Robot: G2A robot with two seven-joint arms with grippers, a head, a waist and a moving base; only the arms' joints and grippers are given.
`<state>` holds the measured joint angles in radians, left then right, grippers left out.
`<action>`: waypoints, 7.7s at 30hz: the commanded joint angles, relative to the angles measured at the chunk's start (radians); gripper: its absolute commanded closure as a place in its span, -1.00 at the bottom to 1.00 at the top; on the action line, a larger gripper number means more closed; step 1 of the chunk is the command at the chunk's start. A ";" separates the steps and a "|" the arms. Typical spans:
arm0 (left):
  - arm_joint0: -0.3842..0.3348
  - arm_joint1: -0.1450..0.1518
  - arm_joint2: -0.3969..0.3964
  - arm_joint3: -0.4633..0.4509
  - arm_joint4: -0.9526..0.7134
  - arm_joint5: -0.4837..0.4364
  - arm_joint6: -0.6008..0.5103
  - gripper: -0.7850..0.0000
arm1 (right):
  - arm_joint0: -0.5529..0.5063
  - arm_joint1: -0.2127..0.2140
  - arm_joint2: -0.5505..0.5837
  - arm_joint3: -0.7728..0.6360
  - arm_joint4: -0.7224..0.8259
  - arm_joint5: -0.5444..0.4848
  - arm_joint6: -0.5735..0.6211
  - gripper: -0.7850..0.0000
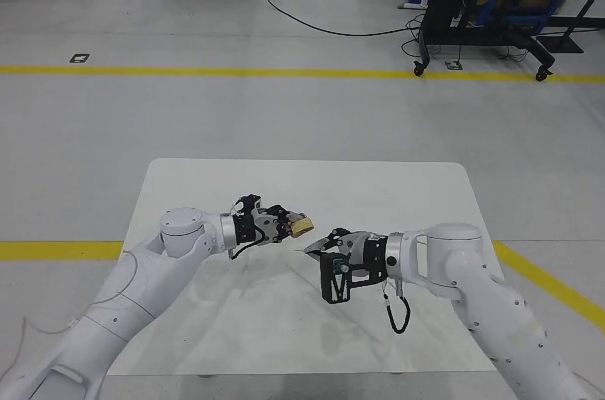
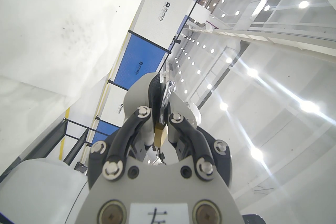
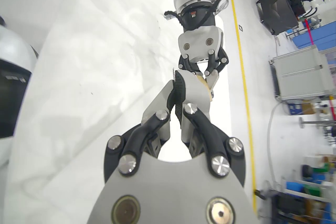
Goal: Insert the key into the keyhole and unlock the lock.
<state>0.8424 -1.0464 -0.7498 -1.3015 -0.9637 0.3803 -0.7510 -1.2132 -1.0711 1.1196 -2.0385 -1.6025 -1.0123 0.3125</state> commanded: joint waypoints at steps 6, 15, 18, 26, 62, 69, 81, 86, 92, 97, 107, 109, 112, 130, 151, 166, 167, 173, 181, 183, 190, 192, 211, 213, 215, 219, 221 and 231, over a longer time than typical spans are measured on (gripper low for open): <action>0.015 -0.006 -0.018 -0.034 0.004 0.060 0.081 1.00 | -0.007 0.018 -0.059 -0.120 -0.267 0.003 0.097 1.00; 0.045 -0.008 -0.046 -0.073 -0.005 0.131 0.129 1.00 | -0.019 0.011 -0.146 -0.152 -0.422 0.062 0.205 1.00; 0.052 -0.013 -0.046 -0.079 -0.018 0.148 0.133 1.00 | -0.012 0.007 -0.163 -0.144 -0.433 0.065 0.214 1.00; 0.056 -0.023 -0.050 -0.077 -0.012 0.162 0.135 1.00 | -0.006 -0.001 -0.190 -0.142 -0.452 0.059 0.256 1.00; 0.085 -0.051 -0.106 -0.081 0.001 0.165 0.090 1.00 | 0.024 -0.040 -0.227 -0.097 -0.453 0.053 0.332 0.65; 0.094 -0.054 -0.122 -0.073 0.010 0.148 0.102 1.00 | 0.022 -0.044 -0.214 -0.091 -0.414 0.050 0.342 -1.00; 0.122 -0.059 -0.153 -0.037 0.133 -0.083 0.145 1.00 | 0.022 -0.044 -0.214 -0.091 -0.414 0.050 0.342 -1.00; 0.138 -0.060 -0.178 -0.052 0.175 -0.211 0.142 1.00 | -0.043 -0.038 -0.059 -0.024 -0.142 0.187 0.078 0.93; 0.160 -0.060 -0.203 -0.074 0.226 -0.314 0.130 1.00 | -0.087 -0.017 0.053 0.103 0.042 0.049 -0.097 1.00; 0.173 -0.061 -0.214 -0.096 0.270 -0.368 0.124 1.00 | -0.072 -0.016 0.054 0.155 0.138 0.001 -0.150 1.00; 0.177 -0.065 -0.208 -0.110 0.357 -0.400 0.047 1.00 | -0.013 -0.024 0.024 0.257 0.167 0.075 -0.224 1.00; 0.178 -0.066 -0.209 -0.110 0.360 -0.398 0.039 1.00 | -0.004 -0.025 0.014 0.273 0.162 0.094 -0.228 1.00; 0.177 -0.069 -0.208 -0.105 0.361 -0.390 0.030 1.00 | 0.012 -0.029 -0.002 0.300 0.160 0.112 -0.240 1.00; 0.192 -0.089 -0.227 -0.093 0.354 -0.403 0.094 1.00 | -0.115 -0.001 0.103 0.114 -0.034 0.277 -0.333 0.42; 0.198 -0.115 -0.228 -0.082 0.326 -0.361 0.121 1.00 | -0.160 -0.016 -0.134 -0.048 -0.564 0.492 -0.069 0.28; 0.199 -0.126 -0.241 -0.073 0.327 -0.346 0.093 1.00 | -0.098 -0.047 -0.192 -0.006 -0.587 0.492 0.055 0.64; 0.199 -0.127 -0.242 -0.071 0.326 -0.344 0.090 1.00 | -0.095 -0.049 -0.193 -0.004 -0.586 0.491 0.058 0.63; 0.198 -0.131 -0.245 -0.068 0.328 -0.336 0.079 1.00 | -0.090 -0.055 -0.191 -0.001 -0.593 0.490 0.083 0.72; 0.200 -0.135 -0.251 -0.065 0.336 -0.336 0.064 1.00 | -0.098 -0.062 -0.167 0.005 -0.552 0.509 0.092 1.00; 0.201 -0.136 -0.254 -0.065 0.339 -0.339 0.059 1.00 | -0.109 -0.065 -0.148 0.013 -0.481 0.534 0.064 1.00; 0.206 -0.136 -0.267 -0.076 0.369 -0.392 0.035 1.00 | -0.160 -0.066 0.018 0.113 -0.059 0.591 -0.133 1.00; 0.208 -0.135 -0.271 -0.081 0.392 -0.414 0.032 1.00 | -0.173 -0.064 0.061 0.146 0.044 0.571 -0.180 1.00; 0.240 -0.129 -0.322 -0.117 0.525 -0.544 0.058 1.00 | -0.128 -0.066 0.112 0.312 0.411 0.372 -0.303 -1.00; 0.240 -0.129 -0.333 -0.112 0.517 -0.543 0.065 1.00 | -0.132 -0.064 0.125 0.322 0.422 0.369 -0.314 -1.00; 0.240 -0.128 -0.343 -0.109 0.518 -0.542 0.064 1.00 | -0.148 -0.060 0.151 0.322 0.430 0.365 -0.332 -1.00; 0.236 -0.125 -0.348 -0.114 0.558 -0.531 0.048 1.00 | -0.222 -0.042 0.278 0.313 0.438 0.365 -0.386 -1.00; 0.230 -0.124 -0.337 -0.121 0.614 -0.513 0.036 1.00 | -0.275 -0.030 0.371 0.302 0.437 0.365 -0.412 -1.00; 0.131 -0.129 -0.189 -0.123 0.887 -0.307 -0.170 1.00 | -0.441 -0.010 0.606 0.263 0.503 0.352 -0.474 -1.00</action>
<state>0.9931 -1.1731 -0.9687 -1.4295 -0.1397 0.0383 -0.8987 -1.6545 -1.0809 1.7277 -1.7757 -1.0992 -0.6601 -0.1619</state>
